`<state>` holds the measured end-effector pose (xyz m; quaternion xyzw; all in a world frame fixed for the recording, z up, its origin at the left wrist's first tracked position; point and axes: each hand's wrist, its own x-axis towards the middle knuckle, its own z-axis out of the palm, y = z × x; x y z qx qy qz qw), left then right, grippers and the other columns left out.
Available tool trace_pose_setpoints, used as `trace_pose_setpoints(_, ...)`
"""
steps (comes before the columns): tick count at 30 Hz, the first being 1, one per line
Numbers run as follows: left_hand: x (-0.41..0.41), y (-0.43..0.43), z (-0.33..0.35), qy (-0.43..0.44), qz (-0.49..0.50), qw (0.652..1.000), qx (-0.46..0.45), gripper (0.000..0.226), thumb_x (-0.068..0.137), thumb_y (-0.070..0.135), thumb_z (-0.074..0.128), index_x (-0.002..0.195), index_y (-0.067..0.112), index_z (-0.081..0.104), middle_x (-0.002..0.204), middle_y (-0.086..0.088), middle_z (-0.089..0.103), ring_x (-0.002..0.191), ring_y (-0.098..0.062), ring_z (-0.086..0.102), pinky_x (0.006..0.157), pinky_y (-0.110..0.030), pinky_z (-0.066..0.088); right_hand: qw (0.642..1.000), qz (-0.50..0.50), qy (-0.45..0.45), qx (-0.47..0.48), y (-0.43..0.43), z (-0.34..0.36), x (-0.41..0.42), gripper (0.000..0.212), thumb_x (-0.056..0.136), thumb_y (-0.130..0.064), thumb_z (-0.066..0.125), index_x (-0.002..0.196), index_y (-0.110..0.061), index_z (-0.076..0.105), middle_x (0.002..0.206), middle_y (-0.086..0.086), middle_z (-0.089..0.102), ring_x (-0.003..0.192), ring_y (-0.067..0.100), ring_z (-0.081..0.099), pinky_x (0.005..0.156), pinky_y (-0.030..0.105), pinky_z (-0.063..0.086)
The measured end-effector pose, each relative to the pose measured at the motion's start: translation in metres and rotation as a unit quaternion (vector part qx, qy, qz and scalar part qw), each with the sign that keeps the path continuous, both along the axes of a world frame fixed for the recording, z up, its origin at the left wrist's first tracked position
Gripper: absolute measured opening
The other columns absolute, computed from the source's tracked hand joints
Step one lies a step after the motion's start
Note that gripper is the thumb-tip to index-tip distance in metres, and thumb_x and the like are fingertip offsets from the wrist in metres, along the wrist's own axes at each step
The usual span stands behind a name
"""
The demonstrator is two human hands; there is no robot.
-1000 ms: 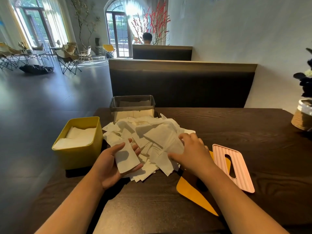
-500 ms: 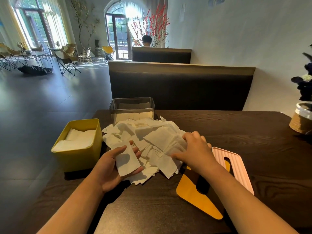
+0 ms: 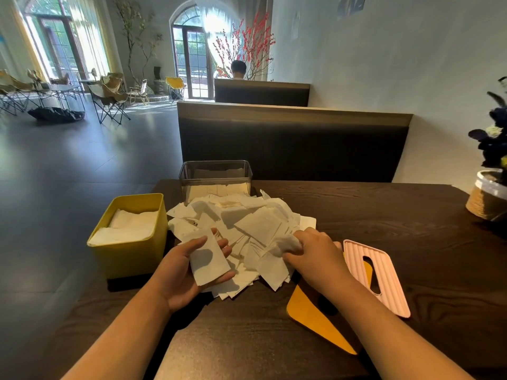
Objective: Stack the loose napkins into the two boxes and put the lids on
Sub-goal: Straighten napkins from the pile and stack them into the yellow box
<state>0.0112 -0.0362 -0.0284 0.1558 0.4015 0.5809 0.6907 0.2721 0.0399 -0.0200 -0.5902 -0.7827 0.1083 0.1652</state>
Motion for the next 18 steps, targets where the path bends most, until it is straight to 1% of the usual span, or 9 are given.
trace_pose_setpoints(3, 0.001, 0.001, -0.001, 0.009, -0.001, 1.0, 0.011, 0.034, 0.109, 0.026, 0.047, 0.141, 0.02, 0.058, 0.127, -0.015, 0.074, 0.121, -0.033, 0.07, 0.095, -0.067, 0.057, 1.0, 0.02, 0.007, -0.001, 0.002, 0.005, 0.002, 0.013, 0.096, -0.044, 0.067, 0.101, -0.032, 0.064, 0.1, -0.015, 0.056, 0.106, 0.017, 0.056, 0.093, 0.043, 0.046)
trace_pose_setpoints(5, 0.0, 0.002, -0.002, 0.014, 0.002, 1.0, 0.019, 0.034, 0.11, 0.026, 0.045, 0.141, 0.021, 0.058, 0.128, -0.015, 0.074, 0.122, -0.034, 0.07, 0.103, -0.068, 0.05, 0.997, 0.053, 0.053, -0.023, 0.001, 0.014, 0.003, 0.006, 0.095, -0.035, 0.071, 0.097, -0.033, 0.067, 0.098, -0.014, 0.066, 0.099, 0.016, 0.062, 0.089, 0.044, 0.054)
trace_pose_setpoints(7, -0.001, 0.002, -0.003, 0.027, 0.003, 0.999, 0.027, 0.033, 0.11, 0.026, 0.043, 0.139, 0.022, 0.06, 0.128, -0.013, 0.074, 0.124, -0.033, 0.068, 0.108, -0.069, 0.046, 0.986, 0.108, 0.101, -0.073, -0.004, 0.03, 0.002, 0.015, 0.094, -0.029, 0.076, 0.105, -0.038, 0.07, 0.105, -0.015, 0.071, 0.099, 0.008, 0.066, 0.087, 0.036, 0.06)
trace_pose_setpoints(9, 0.0, 0.001, -0.003, 0.046, -0.002, 0.998, 0.033, 0.032, 0.111, 0.028, 0.043, 0.136, 0.023, 0.062, 0.128, -0.012, 0.075, 0.126, -0.033, 0.067, 0.108, -0.069, 0.046, 0.973, 0.171, 0.117, -0.102, -0.011, 0.05, 0.0, 0.022, 0.094, -0.026, 0.077, 0.11, -0.04, 0.07, 0.11, -0.018, 0.071, 0.103, 0.005, 0.067, 0.09, 0.031, 0.061)
trace_pose_setpoints(11, 0.002, -0.001, -0.002, 0.063, -0.006, 0.997, 0.035, 0.032, 0.111, 0.029, 0.043, 0.135, 0.025, 0.063, 0.127, -0.012, 0.075, 0.125, -0.033, 0.067, 0.103, -0.065, 0.051, 0.962, 0.219, 0.114, -0.118, -0.015, 0.07, -0.008, 0.023, 0.094, -0.023, 0.077, 0.111, -0.038, 0.072, 0.111, -0.017, 0.073, 0.105, 0.004, 0.068, 0.092, 0.033, 0.061)
trace_pose_setpoints(13, 0.002, -0.002, -0.002, 0.086, -0.011, 0.996, 0.036, 0.032, 0.111, 0.031, 0.043, 0.136, 0.028, 0.063, 0.125, -0.011, 0.076, 0.122, -0.034, 0.068, 0.092, -0.057, 0.058, 0.951, 0.253, 0.094, -0.15, -0.017, 0.086, -0.022, 0.023, 0.094, -0.022, 0.076, 0.112, -0.035, 0.073, 0.111, -0.016, 0.073, 0.105, 0.003, 0.068, 0.094, 0.03, 0.06)
trace_pose_setpoints(14, 0.004, -0.003, -0.001, 0.1, -0.017, 0.994, 0.037, 0.033, 0.11, 0.033, 0.043, 0.136, 0.029, 0.063, 0.125, -0.011, 0.076, 0.12, -0.035, 0.068, 0.091, -0.056, 0.059, 0.945, 0.267, 0.082, -0.168, -0.016, 0.091, -0.029, 0.023, 0.094, -0.021, 0.076, 0.113, -0.034, 0.074, 0.111, -0.016, 0.073, 0.104, 0.003, 0.068, 0.094, 0.027, 0.059)
trace_pose_setpoints(16, 0.004, -0.005, -0.002, 0.122, -0.036, 0.991, 0.039, 0.037, 0.11, 0.036, 0.043, 0.14, 0.027, 0.062, 0.126, -0.017, 0.074, 0.118, -0.039, 0.066, 0.101, -0.06, 0.053, 0.933, 0.297, 0.05, -0.198, -0.013, 0.096, -0.051, 0.022, 0.094, -0.024, 0.076, 0.114, -0.032, 0.074, 0.11, -0.015, 0.074, 0.104, 0.006, 0.069, 0.093, 0.025, 0.059)
trace_pose_setpoints(18, 0.005, -0.008, -0.001, 0.134, -0.059, 0.988, 0.042, 0.041, 0.108, 0.04, 0.044, 0.14, 0.022, 0.062, 0.125, -0.021, 0.072, 0.111, -0.038, 0.069, 0.102, -0.057, 0.054, 0.926, 0.315, 0.015, -0.209, -0.007, 0.095, -0.073, 0.016, 0.094, -0.026, 0.076, 0.11, -0.03, 0.073, 0.105, -0.016, 0.072, 0.1, 0.009, 0.068, 0.086, 0.021, 0.056)
